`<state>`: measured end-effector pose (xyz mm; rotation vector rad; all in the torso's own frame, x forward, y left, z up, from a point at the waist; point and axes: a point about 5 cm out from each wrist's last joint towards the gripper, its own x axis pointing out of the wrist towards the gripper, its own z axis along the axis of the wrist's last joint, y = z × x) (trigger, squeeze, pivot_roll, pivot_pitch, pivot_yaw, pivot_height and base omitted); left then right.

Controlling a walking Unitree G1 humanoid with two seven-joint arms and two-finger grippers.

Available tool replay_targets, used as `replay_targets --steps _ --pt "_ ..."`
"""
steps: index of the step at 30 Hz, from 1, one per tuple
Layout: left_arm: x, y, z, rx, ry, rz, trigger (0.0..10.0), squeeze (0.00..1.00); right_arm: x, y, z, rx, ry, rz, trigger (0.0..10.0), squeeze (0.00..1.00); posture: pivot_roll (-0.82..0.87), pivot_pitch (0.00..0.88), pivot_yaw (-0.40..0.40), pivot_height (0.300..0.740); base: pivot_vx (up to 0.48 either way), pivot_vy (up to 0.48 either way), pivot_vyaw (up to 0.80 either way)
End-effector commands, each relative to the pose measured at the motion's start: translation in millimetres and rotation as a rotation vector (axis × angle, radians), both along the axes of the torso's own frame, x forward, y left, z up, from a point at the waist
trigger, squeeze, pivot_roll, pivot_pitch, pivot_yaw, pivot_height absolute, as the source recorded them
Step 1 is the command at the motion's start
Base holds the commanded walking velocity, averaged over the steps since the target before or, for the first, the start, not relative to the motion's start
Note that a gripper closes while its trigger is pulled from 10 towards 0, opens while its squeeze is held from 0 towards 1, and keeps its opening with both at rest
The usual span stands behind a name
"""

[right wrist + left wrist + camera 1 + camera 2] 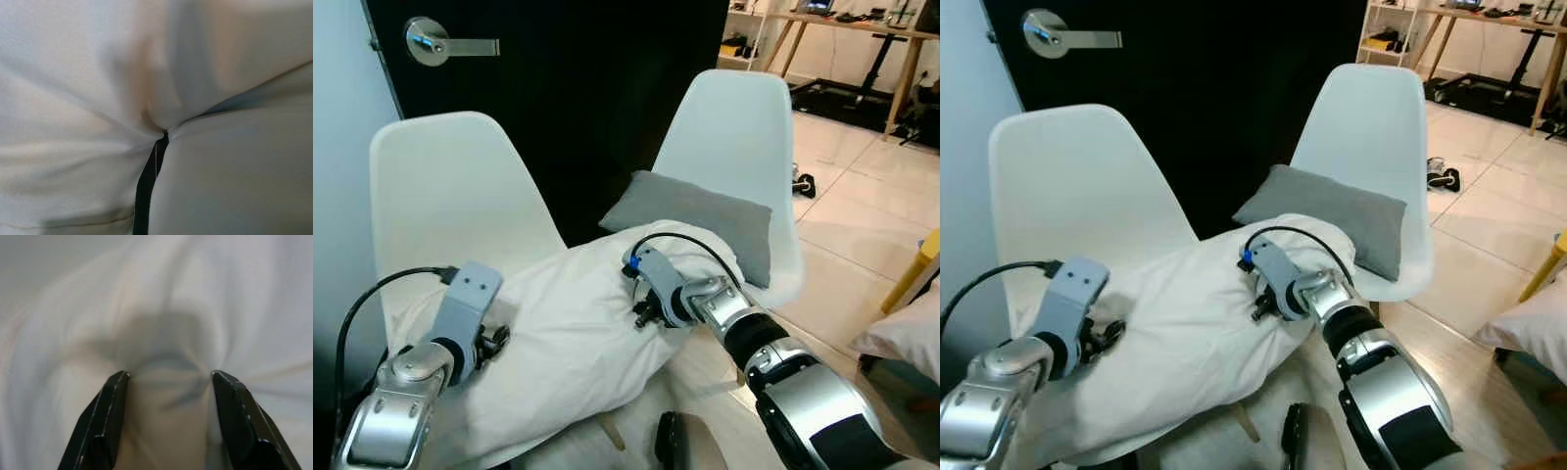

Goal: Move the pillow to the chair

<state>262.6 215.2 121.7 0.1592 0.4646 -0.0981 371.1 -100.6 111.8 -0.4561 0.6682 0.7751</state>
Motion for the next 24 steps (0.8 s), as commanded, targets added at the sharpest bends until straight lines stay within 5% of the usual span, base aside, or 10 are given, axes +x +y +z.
replay_targets --steps 1,2,5,11,12,24 --pt "-1.1 3.2 -11 -0.078 0.027 0.027 10.0 0.00 1.3 5.4 4 -0.023 -0.022 0.035 10.0 0.00 0.05 0.000 -0.113 0.465 0.000 0.000 0.00" --pt "0.0 2.0 -15 -0.175 0.024 0.033 10.0 1.00 1.8 6.5 6 -0.020 -0.028 0.040 10.0 0.00 0.04 0.000 -0.111 0.460 0.000 0.000 0.00" --pt "3.1 0.6 -16 -0.313 0.017 0.014 10.0 1.00 2.3 7.0 8 -0.018 -0.035 0.047 10.0 0.00 0.04 0.000 -0.113 0.445 0.000 0.000 0.00" --pt "6.9 -2.3 -14 -0.327 0.025 0.001 10.0 1.00 2.1 7.7 9 -0.016 -0.038 0.052 10.0 0.00 0.03 0.000 -0.114 0.425 0.000 0.000 0.00" --pt "8.0 -3.0 -20 -0.301 0.071 -0.011 10.0 0.00 3.3 9.5 13 -0.010 -0.054 0.054 10.0 0.00 0.03 0.000 -0.111 0.415 0.000 0.000 0.00" --pt "5.2 -2.0 -60 -0.382 0.254 0.013 10.0 0.00 6.1 19.0 32 0.057 -0.096 0.069 10.0 0.00 0.00 0.000 -0.099 0.377 0.000 0.000 0.00"
